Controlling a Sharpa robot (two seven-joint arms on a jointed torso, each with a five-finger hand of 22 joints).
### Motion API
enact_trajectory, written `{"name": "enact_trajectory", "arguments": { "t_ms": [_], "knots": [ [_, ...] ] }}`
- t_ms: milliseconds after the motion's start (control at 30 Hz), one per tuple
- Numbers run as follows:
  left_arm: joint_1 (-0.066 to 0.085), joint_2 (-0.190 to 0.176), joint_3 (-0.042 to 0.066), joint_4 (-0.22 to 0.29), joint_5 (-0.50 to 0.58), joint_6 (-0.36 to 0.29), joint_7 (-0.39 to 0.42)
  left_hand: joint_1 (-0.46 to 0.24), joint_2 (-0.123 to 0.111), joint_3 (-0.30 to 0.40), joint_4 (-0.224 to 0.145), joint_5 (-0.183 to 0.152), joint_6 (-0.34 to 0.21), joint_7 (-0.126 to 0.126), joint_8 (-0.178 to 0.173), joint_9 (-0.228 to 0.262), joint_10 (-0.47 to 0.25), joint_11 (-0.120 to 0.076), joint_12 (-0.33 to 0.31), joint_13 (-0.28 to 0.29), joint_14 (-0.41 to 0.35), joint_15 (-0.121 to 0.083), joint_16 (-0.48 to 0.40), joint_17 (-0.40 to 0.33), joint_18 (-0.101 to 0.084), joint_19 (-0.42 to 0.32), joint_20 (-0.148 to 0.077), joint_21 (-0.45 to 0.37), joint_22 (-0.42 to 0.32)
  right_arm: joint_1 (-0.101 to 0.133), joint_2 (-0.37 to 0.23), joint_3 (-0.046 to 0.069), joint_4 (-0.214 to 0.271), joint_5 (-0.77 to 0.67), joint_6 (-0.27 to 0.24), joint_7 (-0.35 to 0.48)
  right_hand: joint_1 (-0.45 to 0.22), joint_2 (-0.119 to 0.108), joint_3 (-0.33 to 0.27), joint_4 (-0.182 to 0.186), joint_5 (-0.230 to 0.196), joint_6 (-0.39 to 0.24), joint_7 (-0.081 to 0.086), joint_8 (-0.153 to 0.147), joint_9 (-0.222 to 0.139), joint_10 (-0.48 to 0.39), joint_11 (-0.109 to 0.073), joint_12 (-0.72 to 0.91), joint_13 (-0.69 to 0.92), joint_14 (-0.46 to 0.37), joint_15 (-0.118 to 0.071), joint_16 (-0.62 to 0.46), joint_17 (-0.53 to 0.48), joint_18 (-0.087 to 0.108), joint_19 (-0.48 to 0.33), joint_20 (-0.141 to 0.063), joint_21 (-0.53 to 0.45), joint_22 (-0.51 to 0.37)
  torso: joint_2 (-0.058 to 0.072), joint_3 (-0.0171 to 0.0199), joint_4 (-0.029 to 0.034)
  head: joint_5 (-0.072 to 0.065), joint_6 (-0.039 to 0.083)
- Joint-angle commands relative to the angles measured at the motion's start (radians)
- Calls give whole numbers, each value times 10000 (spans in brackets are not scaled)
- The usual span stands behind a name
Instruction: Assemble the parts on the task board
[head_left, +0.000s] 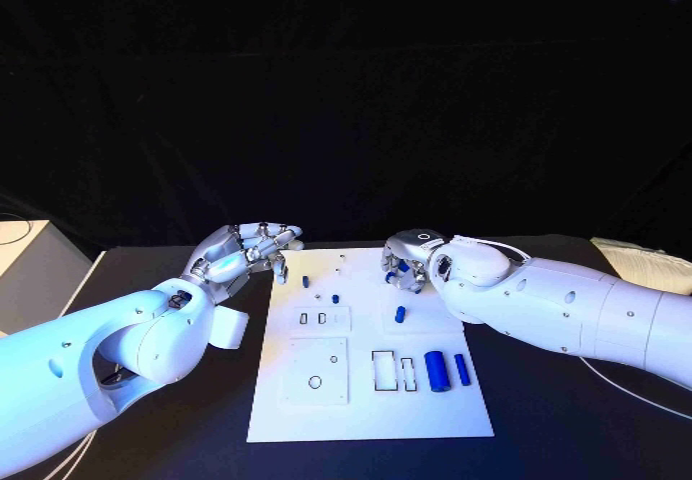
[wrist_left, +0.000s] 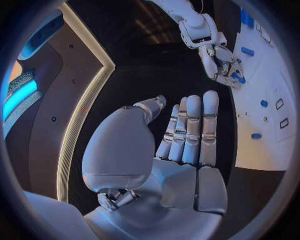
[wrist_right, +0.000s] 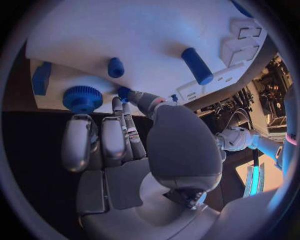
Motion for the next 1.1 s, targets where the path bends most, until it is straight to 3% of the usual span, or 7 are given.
{"name": "enact_trajectory", "arguments": {
  "t_ms": [33,100,200,533,767,933,1100],
  "knots": [
    [7,7,12,11,-39,168,38,-96,-10,64,19,-32,-66,-7,-60,15,-69,-22,9,13,13,22,45,14,26,-18,7,34,0,-23,32,-17,-1,-121,256,44,23,130,30,56,32,107,-7,78,44,136,-16,27,-8,237,62,61,-19,-177,-9,54,56,43,23,6,0,-7,15],
    [8,6,14,11,-39,173,34,-96,-10,64,19,-32,-66,-7,-60,15,-69,-22,9,13,13,22,45,14,26,-18,7,34,0,-23,42,-17,-6,-119,261,46,74,219,94,62,53,177,-29,128,90,222,-39,40,-4,229,46,89,-26,-178,-10,47,72,68,29,6,-2,-9,16],
    [8,-1,15,12,-40,183,21,-96,-2,71,19,-33,-73,0,-65,15,-84,-16,5,15,9,26,44,13,27,-33,11,48,4,-23,48,-18,-8,-117,213,31,207,366,326,41,-280,338,-99,247,219,446,-109,44,-7,209,-4,166,-56,-196,9,8,163,205,33,9,-4,-7,16],
    [8,-15,18,11,-40,194,0,-88,15,85,16,-33,-80,6,-69,14,-95,-12,4,18,7,30,43,12,27,-43,14,67,17,-24,64,-18,-9,-211,-32,-148,499,415,577,-233,-304,516,-159,412,410,759,-193,42,-1,184,-70,243,-124,-220,29,-64,279,384,54,11,7,-4,43],
    [9,-18,19,-1,-40,200,-2,-88,15,85,16,-33,-80,6,-69,14,-95,-12,4,18,7,30,43,12,27,-43,14,67,17,-25,68,-18,38,-264,-878,-271,517,417,649,-312,-155,565,-154,465,487,875,-201,34,1,175,-82,275,-155,-244,55,-81,370,517,58,15,-7,9,94],
    [9,-22,19,-24,-40,205,4,-79,24,94,10,-33,-84,9,-72,15,-102,-10,4,21,5,32,42,11,27,-51,16,79,25,-25,54,-16,149,-261,-1555,-315,313,245,574,-270,8,553,-163,480,541,905,-202,12,-11,169,-80,310,-176,-256,68,-76,421,597,59,17,3,27,133],
    [9,-39,20,-36,-40,197,5,-79,24,94,10,-33,-84,9,-72,15,-102,-10,4,21,5,32,42,11,27,-51,16,79,25,-20,37,-7,276,-260,-2052,-382,287,232,571,-263,38,587,-183,506,568,950,-221,23,-8,175,-92,344,-145,-272,95,-78,481,682,64,-2,3,27,167]
  ]
}}
